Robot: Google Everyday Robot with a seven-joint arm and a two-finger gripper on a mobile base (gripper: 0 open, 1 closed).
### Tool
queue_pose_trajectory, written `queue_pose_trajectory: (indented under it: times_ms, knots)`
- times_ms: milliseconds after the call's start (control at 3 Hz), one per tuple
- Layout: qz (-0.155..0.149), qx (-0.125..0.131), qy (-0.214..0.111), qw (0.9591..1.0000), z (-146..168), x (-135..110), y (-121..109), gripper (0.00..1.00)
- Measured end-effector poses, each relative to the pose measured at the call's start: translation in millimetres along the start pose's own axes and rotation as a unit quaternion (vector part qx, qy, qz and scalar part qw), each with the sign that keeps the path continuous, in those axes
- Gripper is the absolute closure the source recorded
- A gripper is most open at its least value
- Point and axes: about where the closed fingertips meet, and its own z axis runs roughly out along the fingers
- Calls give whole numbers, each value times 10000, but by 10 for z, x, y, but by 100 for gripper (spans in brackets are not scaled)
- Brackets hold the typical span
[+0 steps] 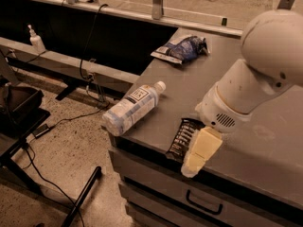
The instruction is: Move rxbar chocolate near blue chip bag
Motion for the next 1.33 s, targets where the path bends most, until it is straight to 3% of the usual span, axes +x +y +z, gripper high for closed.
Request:
queue_pose_trajectory:
  times_ms: [1000, 1333]
  knots:
    - [-107, -180, -7, 9998, 100, -157, 43, 70]
    - [-107, -180, -6, 9998, 72, -169, 45, 99]
